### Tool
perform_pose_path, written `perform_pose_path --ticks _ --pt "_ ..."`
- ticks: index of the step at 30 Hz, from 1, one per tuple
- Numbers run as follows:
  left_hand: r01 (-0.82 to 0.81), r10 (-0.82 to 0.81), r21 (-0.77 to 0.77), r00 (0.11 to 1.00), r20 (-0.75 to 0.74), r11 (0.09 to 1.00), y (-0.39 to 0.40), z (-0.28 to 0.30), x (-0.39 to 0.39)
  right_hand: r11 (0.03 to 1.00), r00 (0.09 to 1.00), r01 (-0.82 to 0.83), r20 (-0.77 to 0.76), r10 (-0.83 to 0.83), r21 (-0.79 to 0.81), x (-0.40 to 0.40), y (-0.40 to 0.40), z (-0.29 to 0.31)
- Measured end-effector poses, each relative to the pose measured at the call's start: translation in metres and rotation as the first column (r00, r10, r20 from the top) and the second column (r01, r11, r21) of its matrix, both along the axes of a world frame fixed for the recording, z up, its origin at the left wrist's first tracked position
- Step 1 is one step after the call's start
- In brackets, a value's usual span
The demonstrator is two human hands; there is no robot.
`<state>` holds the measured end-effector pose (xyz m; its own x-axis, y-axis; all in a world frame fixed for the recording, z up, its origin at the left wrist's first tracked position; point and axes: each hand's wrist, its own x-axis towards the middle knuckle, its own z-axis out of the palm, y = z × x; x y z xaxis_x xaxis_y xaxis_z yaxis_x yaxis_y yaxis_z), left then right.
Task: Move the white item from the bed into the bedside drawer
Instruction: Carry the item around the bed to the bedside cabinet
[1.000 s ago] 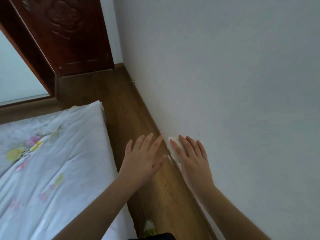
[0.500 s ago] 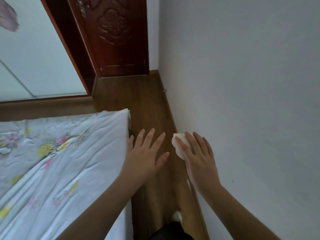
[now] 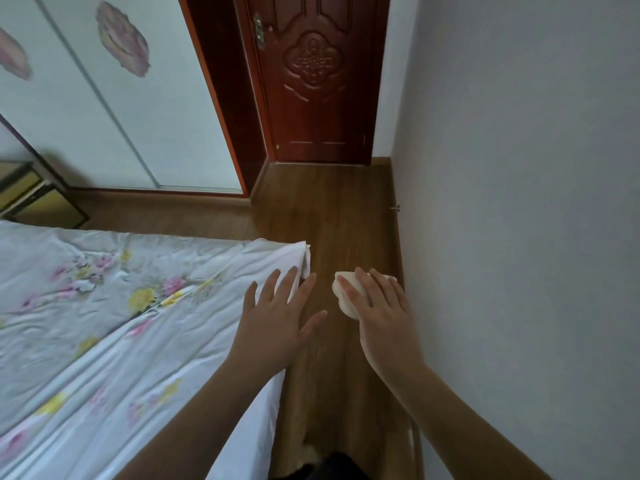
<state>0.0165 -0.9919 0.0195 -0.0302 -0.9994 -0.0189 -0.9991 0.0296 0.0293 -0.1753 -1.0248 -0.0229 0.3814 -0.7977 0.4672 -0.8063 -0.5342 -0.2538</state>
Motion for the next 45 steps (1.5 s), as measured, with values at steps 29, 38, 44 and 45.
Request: perform_pose_path --ticks 29,38,44,45 --pt "0.029 -0.030 -0.011 0.993 -0.111 1.000 -0.405 -0.039 0.094 0.999 0.993 -0.019 -0.114 0.023 0.036 0.060 -0.401 -0.023" --pt "-0.082 0.083 0.022 0.994 -0.065 0.996 -0.540 -0.036 0.086 0.990 0.990 -0.131 -0.050 0.134 0.058 0.069 -0.556 -0.019" --pt "-0.148 0.147 0.003 0.984 -0.100 0.989 -0.617 -0.026 0.086 0.979 0.978 -0.198 -0.050 0.200 0.055 0.084 -0.649 -0.012" --pt "-0.160 0.158 -0.005 0.982 -0.107 0.987 -0.628 -0.026 0.088 0.976 0.977 -0.206 -0.049 0.210 0.070 0.088 -0.662 -0.011"
